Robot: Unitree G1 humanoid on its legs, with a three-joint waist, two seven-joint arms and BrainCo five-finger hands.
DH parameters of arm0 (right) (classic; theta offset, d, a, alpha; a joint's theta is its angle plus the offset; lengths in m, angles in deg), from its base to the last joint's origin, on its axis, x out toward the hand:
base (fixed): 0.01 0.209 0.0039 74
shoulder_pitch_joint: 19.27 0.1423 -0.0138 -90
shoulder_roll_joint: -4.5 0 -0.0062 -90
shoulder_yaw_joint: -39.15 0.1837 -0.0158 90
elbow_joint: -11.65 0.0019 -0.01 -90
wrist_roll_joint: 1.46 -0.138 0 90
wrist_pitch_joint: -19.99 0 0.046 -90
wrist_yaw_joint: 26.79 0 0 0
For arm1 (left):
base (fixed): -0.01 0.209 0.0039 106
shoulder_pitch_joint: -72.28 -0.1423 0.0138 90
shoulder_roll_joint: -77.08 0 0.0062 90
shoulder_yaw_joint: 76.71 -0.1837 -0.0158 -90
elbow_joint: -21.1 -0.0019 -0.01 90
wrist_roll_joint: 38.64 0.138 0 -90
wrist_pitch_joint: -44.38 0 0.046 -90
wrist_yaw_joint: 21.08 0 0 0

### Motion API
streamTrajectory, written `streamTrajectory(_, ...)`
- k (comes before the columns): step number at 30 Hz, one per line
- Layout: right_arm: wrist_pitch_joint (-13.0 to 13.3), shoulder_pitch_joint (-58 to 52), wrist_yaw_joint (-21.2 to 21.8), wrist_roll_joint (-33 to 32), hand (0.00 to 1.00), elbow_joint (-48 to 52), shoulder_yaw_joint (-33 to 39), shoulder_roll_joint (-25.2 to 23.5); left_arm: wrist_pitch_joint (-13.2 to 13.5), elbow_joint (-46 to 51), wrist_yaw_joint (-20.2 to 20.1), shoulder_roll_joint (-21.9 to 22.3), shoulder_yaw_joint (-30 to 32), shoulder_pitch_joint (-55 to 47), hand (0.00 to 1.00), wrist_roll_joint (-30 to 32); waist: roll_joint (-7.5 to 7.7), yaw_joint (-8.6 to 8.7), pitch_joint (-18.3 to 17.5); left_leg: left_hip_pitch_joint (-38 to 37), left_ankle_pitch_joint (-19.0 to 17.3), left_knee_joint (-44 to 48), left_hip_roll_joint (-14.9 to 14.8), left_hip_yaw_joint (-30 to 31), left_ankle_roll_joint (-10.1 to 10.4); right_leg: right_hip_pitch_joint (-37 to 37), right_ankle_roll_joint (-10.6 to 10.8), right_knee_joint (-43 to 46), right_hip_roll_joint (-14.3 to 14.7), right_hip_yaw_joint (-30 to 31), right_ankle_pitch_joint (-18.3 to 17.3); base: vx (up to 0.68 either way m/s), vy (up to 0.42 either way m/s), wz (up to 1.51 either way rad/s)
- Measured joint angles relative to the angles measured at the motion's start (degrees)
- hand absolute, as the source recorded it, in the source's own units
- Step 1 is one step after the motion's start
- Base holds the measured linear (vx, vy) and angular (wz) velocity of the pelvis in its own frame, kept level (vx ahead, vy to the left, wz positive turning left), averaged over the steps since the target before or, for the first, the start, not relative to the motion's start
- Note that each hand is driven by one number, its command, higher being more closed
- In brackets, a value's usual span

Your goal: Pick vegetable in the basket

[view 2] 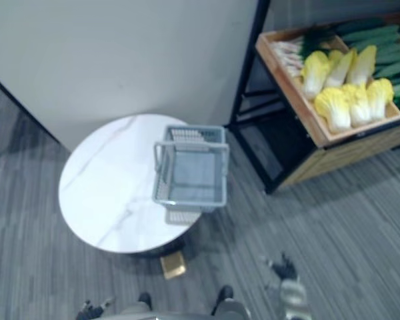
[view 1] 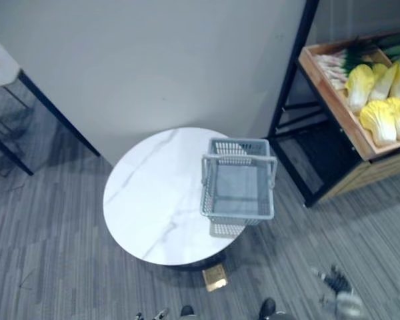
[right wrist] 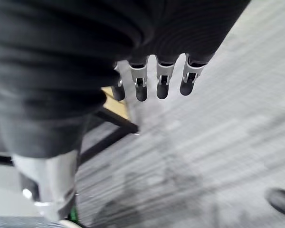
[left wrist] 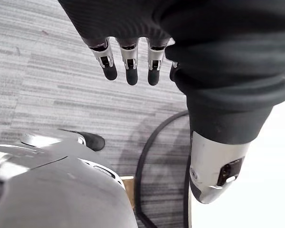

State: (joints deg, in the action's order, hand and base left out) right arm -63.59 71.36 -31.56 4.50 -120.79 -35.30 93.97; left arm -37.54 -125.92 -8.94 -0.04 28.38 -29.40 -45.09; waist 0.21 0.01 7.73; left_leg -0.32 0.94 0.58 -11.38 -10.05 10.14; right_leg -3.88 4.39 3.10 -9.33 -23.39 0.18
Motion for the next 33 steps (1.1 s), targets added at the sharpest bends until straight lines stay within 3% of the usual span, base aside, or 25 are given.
streamTrajectory(3,0.0,2.2,0.0,3.2,0.0,11.8,-2.2,7.5,0.0,0.1,-0.3,-1.6,-2.0,0.0,0.0,1.2,0.56,0.16,0.3,-1.0,-0.3,-2.0,0.9,-1.8,-0.3,-0.1,0.9,-1.3,-0.1,1.7,1.6,-0.14,0.066,-0.19)
streamTrajectory(5,0.2,6.2,0.2,7.7,0.0,19.7,-5.0,15.2,0.0,0.6,-1.4,-2.8,-2.8,-0.1,0.0,2.6,0.68,0.56,0.3,-0.9,-2.2,-2.9,1.1,-2.4,-1.6,-1.0,1.4,-2.4,0.2,2.4,3.2,-0.16,0.061,-0.16)
streamTrajectory(8,0.6,10.3,0.4,13.3,0.0,27.3,-8.9,19.3,-0.5,0.7,-2.2,-4.1,-3.7,-0.5,0.0,2.9,2.93,-0.17,0.3,-0.6,-2.2,-3.1,2.1,-3.6,-1.8,-1.0,2.0,-4.9,-0.3,3.9,5.2,-0.17,0.05,-0.19)
streamTrajectory(12,1.9,15.5,1.4,14.5,0.0,34.8,-14.8,21.0,-1.3,0.8,-2.5,-3.8,-3.6,-1.0,0.0,2.9,3.86,-0.16,0.0,1.0,-2.2,-3.5,2.8,-3.3,-2.2,-1.9,2.5,-5.6,-1.0,4.1,5.5,-0.09,0.009,0.04)
streamTrajectory(16,1.9,28.6,2.3,14.4,0.0,29.5,-25.6,21.7,-1.6,1.1,-2.5,-3.8,-3.6,-0.9,0.0,2.9,3.93,-1.0,0.0,2.1,0.1,-5.8,3.1,-1.7,-2.6,-3.0,3.0,-6.0,-0.9,3.4,6.5,-0.01,-0.013,0.19)
streamTrajectory(19,1.7,43.0,2.8,14.3,0.0,18.3,-34.7,21.6,-1.7,1.1,-2.4,-3.8,-3.6,0.9,0.0,3.3,4.42,-4.48,1.5,2.9,1.5,-6.0,2.6,-0.1,-2.4,-3.0,1.8,-6.1,-0.1,2.4,7.3,0.05,-0.015,0.19)
streamTrajectory(21,1.4,49.9,2.9,14.3,0.0,12.0,-37.7,20.8,-1.7,1.4,-2.4,-3.8,-3.6,2.2,0.0,3.3,4.71,-5.71,2.6,3.6,2.2,-6.0,2.5,1.4,-2.4,-2.9,1.8,-6.3,0.1,1.7,7.4,0.07,-0.019,0.41)
streamTrajectory(25,1.0,60.5,2.8,14.7,0.0,0.8,-38.7,16.1,-1.1,3.0,-1.9,-4.0,-3.7,4.0,0.0,2.4,5.08,-8.75,5.4,6.6,3.1,-6.0,2.7,4.1,-2.5,-3.9,1.8,-6.6,-0.2,0.0,7.4,0.03,0.002,0.37)
streamTrajectory(28,-0.3,63.3,2.8,15.6,0.0,-3.5,-38.6,14.8,-1.0,3.0,-1.2,-4.2,-3.6,4.9,0.0,2.1,5.18,-9.83,7.7,7.8,3.4,-6.0,3.1,5.6,-2.8,-4.0,1.8,-6.5,-0.6,-1.0,7.4,0.02,0.024,0.31)
streamTrajectory(33,-1.2,65.2,2.5,16.1,0.0,-7.9,-36.5,14.8,-1.0,2.8,-1.3,-4.1,-3.7,5.1,0.0,1.6,5.04,-9.95,10.0,9.4,3.8,-6.0,4.2,7.0,-3.3,-4.9,1.8,-6.0,-1.8,-1.6,7.4,0.02,0.04,0.15)
